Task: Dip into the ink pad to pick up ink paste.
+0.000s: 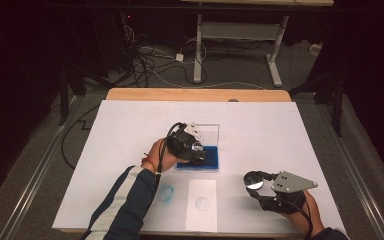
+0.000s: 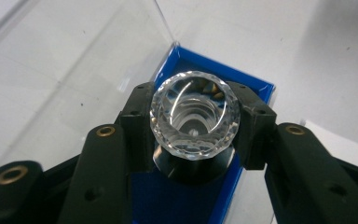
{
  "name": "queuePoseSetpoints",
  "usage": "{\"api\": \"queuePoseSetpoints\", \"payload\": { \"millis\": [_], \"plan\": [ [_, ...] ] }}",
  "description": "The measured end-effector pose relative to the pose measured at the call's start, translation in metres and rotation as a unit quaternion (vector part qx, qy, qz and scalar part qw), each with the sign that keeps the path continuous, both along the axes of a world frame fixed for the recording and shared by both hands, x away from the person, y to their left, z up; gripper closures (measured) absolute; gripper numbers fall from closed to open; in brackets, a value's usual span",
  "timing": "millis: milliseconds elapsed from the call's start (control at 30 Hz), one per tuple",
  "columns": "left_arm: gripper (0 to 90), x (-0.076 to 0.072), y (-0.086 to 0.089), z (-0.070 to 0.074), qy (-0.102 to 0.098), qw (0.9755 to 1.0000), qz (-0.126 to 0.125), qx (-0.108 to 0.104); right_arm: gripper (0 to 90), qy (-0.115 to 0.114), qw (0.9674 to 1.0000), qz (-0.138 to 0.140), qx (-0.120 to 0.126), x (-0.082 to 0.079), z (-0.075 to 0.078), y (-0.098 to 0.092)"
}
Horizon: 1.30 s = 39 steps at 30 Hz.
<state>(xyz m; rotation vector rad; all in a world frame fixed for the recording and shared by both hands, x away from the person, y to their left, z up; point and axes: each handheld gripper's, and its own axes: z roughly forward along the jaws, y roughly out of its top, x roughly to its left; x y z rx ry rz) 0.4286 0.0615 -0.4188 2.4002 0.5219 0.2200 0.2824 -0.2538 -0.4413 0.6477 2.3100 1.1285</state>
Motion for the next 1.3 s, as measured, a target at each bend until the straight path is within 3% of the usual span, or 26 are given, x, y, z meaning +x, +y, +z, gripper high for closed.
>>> {"api": "queuePoseSetpoints", "payload": {
  "millis": [267, 467, 700, 1000, 1300],
  "plan": [
    [54.1, -0.007, 0.003, 0.036, -0.031, 0.9994, -0.005, -0.016, 38.7, 0.0, 1.0, 0.0, 0.0, 0.0, 0.0, 0.0],
    [54.1, -0.007, 0.004, 0.041, -0.032, 0.9994, -0.006, -0.015, 38.7, 0.0, 1.0, 0.0, -0.001, 0.0, 0.0, 0.0],
    [54.0, -0.005, 0.001, 0.035, -0.026, 0.9996, -0.007, -0.013, 38.7, 0.002, 1.0, 0.001, -0.002, 0.0, 0.0, 0.0],
    [54.0, 0.002, 0.003, 0.003, -0.001, 0.9999, 0.006, -0.013, 38.7, 0.003, 1.0, 0.0, -0.004, 0.0, -0.001, 0.0],
    [54.0, 0.005, 0.004, -0.013, 0.01, 0.9997, 0.01, -0.022, 38.7, 0.004, 1.0, 0.001, -0.006, 0.001, -0.002, 0.0]
  ]
}}
